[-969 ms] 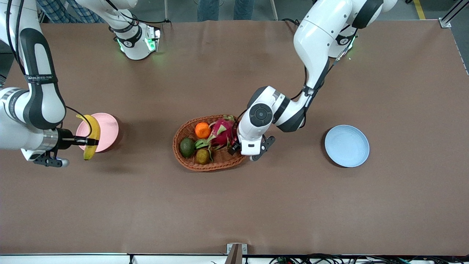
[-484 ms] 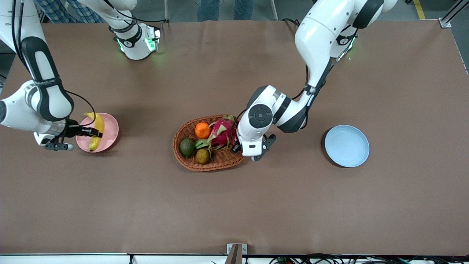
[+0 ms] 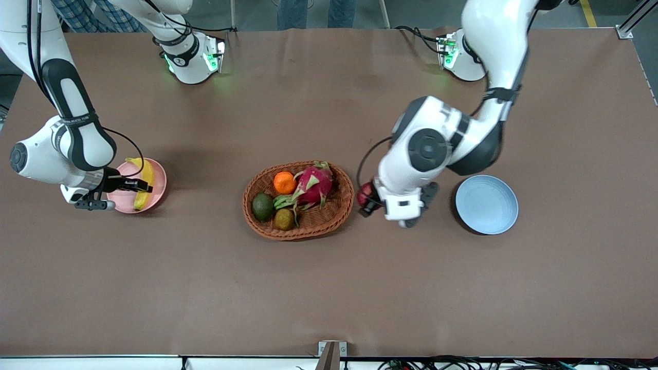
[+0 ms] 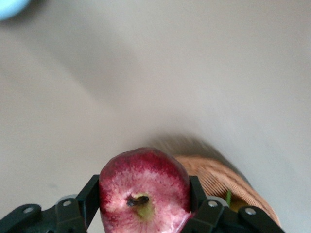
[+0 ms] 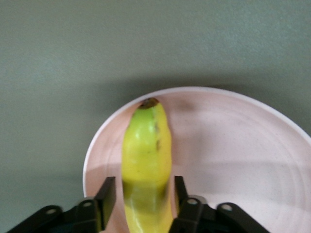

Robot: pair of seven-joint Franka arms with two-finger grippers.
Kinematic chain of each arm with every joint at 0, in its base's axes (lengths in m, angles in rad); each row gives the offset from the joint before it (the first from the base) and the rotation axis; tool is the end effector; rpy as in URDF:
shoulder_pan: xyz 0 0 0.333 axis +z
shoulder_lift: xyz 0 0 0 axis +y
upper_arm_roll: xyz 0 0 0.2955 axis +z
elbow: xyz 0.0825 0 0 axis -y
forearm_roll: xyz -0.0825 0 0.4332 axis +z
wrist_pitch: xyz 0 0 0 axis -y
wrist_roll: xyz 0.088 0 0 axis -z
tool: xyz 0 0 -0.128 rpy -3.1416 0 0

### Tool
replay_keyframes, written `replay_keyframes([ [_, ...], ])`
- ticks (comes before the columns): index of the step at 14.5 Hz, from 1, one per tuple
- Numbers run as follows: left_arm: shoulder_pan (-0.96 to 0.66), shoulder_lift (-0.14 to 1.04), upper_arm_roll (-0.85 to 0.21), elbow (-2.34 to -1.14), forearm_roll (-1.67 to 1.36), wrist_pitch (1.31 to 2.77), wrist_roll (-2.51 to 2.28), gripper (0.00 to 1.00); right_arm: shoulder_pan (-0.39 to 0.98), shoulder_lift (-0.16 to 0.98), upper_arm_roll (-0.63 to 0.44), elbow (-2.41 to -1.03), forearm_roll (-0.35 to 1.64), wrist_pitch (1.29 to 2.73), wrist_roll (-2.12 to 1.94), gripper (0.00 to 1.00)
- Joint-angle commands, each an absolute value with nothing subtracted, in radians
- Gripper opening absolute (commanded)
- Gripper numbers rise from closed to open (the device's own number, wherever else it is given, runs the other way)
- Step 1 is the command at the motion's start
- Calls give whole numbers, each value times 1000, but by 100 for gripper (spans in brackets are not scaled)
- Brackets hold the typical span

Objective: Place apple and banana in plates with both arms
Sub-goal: 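Carry the red apple with the left gripper onto the blue plate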

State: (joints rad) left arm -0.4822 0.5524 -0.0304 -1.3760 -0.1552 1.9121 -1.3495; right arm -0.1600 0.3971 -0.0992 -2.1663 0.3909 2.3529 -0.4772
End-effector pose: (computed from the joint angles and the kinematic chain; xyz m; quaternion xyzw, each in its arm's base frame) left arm 0.6452 -0.3753 0.3389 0.8987 0.4311 -0.0696 0.0418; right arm 0.5408 -0.1363 0.1142 -0.9887 0.0413 0.0557 0.1326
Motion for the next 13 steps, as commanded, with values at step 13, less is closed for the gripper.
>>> replay_keyframes([
  [13,5,376,-44,-1976,-81,2189,-692,37,-32,333,-104,-1639,124,1805,-109,100],
])
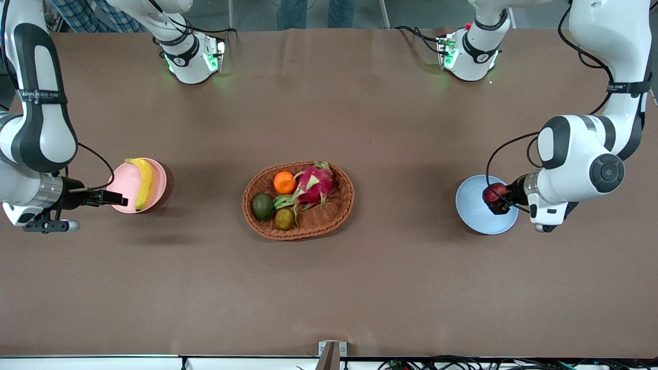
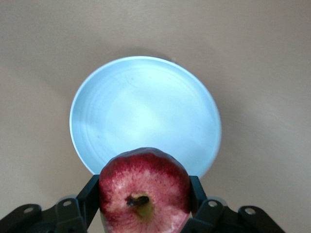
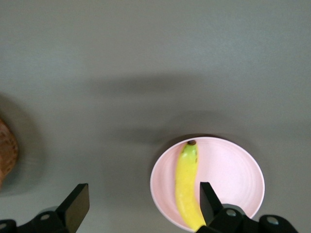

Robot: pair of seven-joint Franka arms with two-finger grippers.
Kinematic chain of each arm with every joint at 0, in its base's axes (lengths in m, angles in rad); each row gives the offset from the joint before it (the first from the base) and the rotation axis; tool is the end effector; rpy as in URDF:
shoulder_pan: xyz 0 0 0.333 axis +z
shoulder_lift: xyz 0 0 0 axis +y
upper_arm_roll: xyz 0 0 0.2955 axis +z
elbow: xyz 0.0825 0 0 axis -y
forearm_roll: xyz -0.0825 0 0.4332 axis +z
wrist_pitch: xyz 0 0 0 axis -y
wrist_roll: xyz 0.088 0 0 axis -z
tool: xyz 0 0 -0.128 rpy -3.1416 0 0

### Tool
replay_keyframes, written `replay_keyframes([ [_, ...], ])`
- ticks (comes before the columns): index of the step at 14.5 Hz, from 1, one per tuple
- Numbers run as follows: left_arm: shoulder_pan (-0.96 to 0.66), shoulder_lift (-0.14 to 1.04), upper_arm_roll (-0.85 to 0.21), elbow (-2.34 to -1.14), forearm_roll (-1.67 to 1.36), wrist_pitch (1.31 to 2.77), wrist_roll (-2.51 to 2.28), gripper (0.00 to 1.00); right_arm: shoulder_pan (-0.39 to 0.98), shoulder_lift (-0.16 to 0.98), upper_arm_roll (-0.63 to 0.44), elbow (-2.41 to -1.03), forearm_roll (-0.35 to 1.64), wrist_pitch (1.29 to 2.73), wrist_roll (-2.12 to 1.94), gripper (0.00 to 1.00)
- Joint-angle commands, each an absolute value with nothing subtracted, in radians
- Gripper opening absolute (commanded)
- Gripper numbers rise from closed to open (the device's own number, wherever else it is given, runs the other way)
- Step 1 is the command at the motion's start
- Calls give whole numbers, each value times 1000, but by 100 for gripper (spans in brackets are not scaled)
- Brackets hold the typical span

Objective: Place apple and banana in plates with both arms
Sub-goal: 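Carry the red apple with the left gripper onto the blue plate, then open the left gripper to release the apple and withdraw both grippers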

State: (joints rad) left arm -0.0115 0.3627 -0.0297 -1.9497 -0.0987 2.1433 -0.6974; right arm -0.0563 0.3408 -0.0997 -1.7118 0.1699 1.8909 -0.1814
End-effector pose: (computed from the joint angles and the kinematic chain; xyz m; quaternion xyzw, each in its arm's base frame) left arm 0.6218 -0.0317 0.2076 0.9320 0.3496 -0.0947 0.0109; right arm 0.6603 -0.0845 0.3175 -0.9948 0.0189 0.0679 0.0738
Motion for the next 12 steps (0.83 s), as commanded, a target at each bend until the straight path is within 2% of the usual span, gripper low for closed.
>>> replay_keyframes([
  [1,12,399,-44,-1976,-81,2197,-690,37,-22,333,-103,-1591,108,1748,-65,100],
  [4,18,439,-44,-1977,-81,2227,-686,40,29,333,-98,-1452,20,1582,40,100],
  [5,18,446,-44,-1977,-81,2229,-686,43,46,330,-101,-1421,-7,1536,41,100],
  [6,18,446,-44,-1977,-81,2229,-686,52,52,330,-101,-1386,-17,1491,43,100],
  [8,18,446,-44,-1974,-81,2229,-666,97,49,330,-100,-1313,-17,1424,40,100],
  [9,17,442,-43,-1973,-81,2229,-658,100,43,330,-103,-1301,-17,1417,31,100],
  [12,17,398,-41,-1965,-80,2229,-646,100,43,330,-103,-1269,-11,1416,34,100],
])
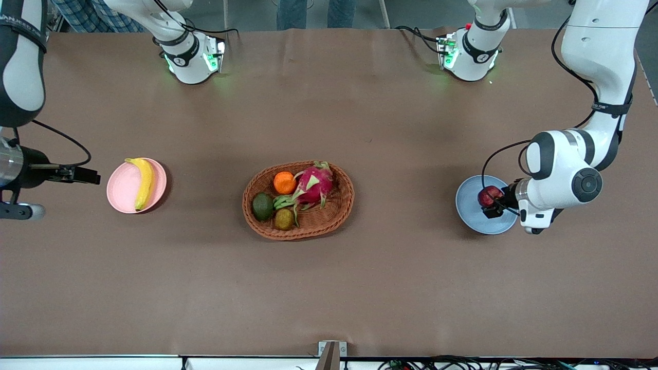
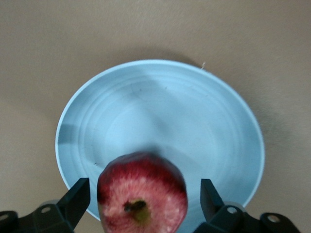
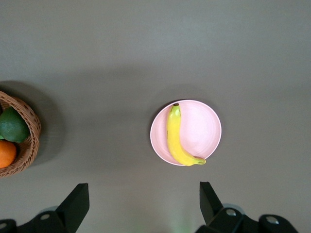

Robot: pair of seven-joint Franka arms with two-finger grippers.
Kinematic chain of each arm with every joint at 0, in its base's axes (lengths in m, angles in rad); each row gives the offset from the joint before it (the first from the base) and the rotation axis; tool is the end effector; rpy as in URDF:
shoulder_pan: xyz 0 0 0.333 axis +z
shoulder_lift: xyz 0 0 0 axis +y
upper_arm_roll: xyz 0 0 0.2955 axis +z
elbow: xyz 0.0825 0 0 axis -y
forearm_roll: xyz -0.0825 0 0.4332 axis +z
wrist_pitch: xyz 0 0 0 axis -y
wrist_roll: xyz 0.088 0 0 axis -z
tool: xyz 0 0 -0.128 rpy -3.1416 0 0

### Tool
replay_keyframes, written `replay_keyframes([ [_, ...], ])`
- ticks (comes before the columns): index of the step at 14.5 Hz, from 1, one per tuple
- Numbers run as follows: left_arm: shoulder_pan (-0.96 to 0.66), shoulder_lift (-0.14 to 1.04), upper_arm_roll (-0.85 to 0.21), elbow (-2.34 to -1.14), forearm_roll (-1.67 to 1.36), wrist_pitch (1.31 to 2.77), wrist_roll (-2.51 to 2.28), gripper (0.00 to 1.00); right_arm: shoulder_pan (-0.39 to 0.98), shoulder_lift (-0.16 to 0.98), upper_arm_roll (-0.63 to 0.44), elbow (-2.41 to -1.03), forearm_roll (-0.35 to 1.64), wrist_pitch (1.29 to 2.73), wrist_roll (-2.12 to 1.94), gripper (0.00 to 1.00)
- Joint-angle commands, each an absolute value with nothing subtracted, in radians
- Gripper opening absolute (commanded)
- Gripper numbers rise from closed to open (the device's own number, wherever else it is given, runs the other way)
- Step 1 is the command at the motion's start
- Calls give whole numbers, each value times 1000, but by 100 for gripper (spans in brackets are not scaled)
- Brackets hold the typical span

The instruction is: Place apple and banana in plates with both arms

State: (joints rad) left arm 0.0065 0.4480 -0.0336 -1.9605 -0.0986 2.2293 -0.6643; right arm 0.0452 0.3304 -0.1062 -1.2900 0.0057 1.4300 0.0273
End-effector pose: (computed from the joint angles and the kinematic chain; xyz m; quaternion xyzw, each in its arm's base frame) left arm 0.6172 -0.0219 0.1556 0.9336 0.3443 -0.0989 0.0106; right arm 0.6719 -0.0305 0.5054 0.9945 -0.0426 -0.0944 0.0130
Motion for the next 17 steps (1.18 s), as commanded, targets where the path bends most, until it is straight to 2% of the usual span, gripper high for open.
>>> replay_keyframes([
  [1,15,375,-43,-1965,-80,2226,-620,100,38,331,-107,-1269,-9,1417,31,100],
  [7,17,215,-40,-1927,-77,2185,-228,99,14,336,-103,-1236,-3,1422,32,100],
  [10,52,199,-44,-1762,-77,1986,-111,99,23,333,-95,-1236,14,1414,40,100],
  [13,52,187,-38,-1564,-75,1769,-57,99,25,324,-95,-1236,21,1332,34,100],
  [15,52,138,-40,-1511,-75,1724,-51,99,28,287,-97,-1242,18,1330,34,100],
  [17,51,79,-48,-1511,-74,1723,-40,99,22,276,-98,-1250,20,1327,34,100],
])
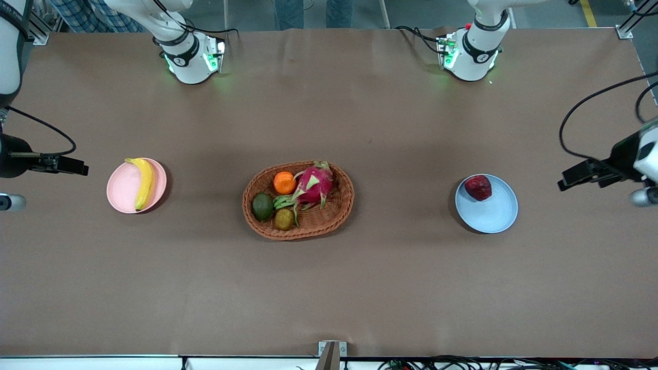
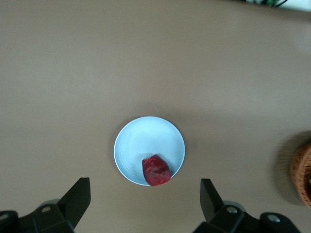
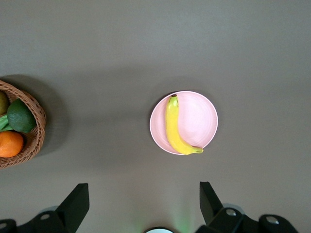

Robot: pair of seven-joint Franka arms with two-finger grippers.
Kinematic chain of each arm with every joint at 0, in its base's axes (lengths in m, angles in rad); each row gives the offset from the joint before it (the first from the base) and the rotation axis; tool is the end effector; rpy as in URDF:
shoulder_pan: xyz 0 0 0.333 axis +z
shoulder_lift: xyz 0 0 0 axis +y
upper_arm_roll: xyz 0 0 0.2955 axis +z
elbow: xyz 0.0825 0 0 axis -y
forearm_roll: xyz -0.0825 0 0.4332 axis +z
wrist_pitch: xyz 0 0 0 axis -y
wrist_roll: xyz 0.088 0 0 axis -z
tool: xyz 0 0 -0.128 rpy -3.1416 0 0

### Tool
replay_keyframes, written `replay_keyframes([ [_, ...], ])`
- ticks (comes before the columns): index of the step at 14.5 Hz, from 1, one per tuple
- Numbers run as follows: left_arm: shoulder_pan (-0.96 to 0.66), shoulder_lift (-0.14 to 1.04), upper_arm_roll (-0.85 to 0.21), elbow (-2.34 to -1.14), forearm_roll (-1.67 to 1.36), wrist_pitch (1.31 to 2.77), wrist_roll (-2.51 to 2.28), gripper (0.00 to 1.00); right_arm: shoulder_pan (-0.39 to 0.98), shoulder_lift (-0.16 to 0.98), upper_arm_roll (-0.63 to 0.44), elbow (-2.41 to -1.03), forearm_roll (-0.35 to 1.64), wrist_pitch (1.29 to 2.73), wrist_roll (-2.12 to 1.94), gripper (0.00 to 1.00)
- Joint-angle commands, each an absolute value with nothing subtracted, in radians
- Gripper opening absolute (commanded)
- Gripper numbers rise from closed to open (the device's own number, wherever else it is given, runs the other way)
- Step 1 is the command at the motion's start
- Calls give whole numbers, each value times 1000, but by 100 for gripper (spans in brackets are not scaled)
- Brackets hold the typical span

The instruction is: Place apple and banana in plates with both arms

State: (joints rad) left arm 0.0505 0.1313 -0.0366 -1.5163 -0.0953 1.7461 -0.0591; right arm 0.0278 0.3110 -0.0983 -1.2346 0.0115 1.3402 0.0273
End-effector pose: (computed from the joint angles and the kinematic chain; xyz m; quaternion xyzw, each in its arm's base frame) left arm 0.6590 -0.0001 0.5461 0.9966 0.0427 0.0481 0.0507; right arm 0.6588 -0.0355 0.5400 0.9936 -0.0471 -0.1020 0.0073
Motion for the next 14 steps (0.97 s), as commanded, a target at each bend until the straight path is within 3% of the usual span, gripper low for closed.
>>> replay_keyframes([
  [1,48,57,-49,-1511,-74,1721,-34,99,20,261,-98,-1270,20,1330,34,100],
  [5,43,15,-83,-1525,-52,1644,-28,99,21,120,-101,-1471,20,1449,32,100],
  [7,44,18,-151,-1531,49,1643,-46,99,29,54,-103,-1549,20,1491,32,100],
  [14,104,17,-135,-1520,-25,1647,-15,100,5,-60,-95,-1609,20,1477,32,100],
])
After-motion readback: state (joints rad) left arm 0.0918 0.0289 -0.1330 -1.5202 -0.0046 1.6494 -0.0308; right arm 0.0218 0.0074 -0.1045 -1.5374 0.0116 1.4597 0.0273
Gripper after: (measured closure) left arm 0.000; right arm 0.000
